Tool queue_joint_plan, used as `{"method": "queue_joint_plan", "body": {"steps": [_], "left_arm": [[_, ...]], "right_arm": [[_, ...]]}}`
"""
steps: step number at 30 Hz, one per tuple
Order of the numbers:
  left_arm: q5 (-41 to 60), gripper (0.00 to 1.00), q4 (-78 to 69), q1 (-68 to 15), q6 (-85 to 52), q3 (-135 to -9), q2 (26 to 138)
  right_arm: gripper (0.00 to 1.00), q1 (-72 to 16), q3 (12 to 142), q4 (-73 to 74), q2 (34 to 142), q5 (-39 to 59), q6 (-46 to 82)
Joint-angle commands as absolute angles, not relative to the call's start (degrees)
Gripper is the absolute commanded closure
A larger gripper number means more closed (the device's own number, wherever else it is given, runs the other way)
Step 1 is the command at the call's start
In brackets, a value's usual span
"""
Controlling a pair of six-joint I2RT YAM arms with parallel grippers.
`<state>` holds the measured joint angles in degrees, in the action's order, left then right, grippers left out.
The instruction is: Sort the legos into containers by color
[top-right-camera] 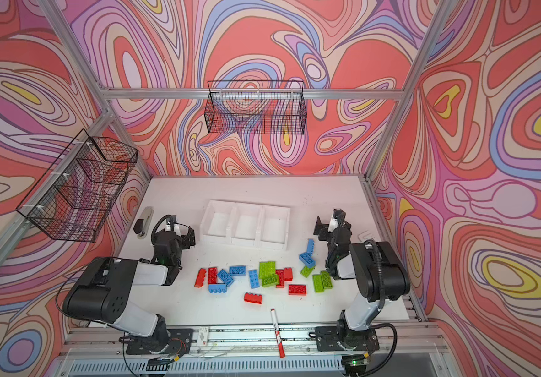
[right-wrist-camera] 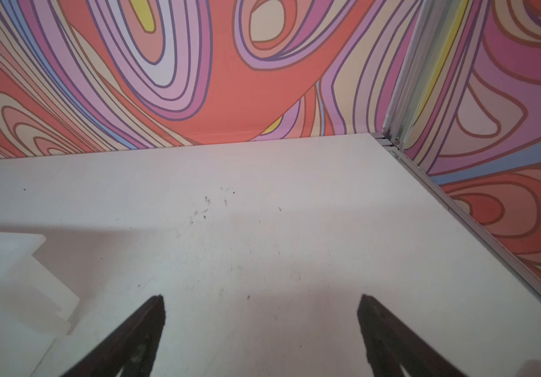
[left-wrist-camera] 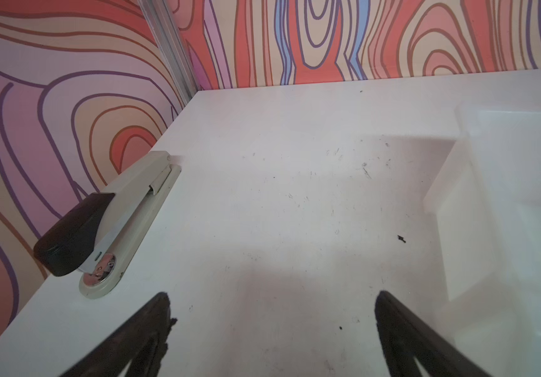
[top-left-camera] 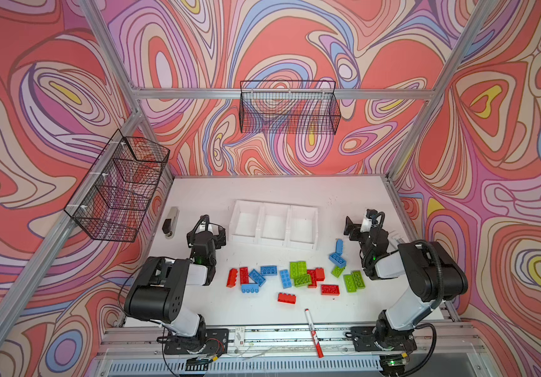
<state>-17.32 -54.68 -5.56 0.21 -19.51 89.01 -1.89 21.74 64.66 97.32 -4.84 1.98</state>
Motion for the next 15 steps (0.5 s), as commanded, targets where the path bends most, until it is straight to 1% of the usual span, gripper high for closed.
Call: {"method": "queue_joint_plan", "body": {"steps": [1, 15], "left_arm": [[-16.7, 0.00, -55.5, -5.3, 0.0, -20.1, 89.1], [-16.7, 0.00, -55.2, -5.3, -0.2, -20.3, 89.1]], "right_arm": [[0.02, -1.6, 22.4, 64.5, 97.8, -4.7, 1.1], [0.02, -1.6, 22.4, 64.4, 97.9, -4.7, 1.1]]}}
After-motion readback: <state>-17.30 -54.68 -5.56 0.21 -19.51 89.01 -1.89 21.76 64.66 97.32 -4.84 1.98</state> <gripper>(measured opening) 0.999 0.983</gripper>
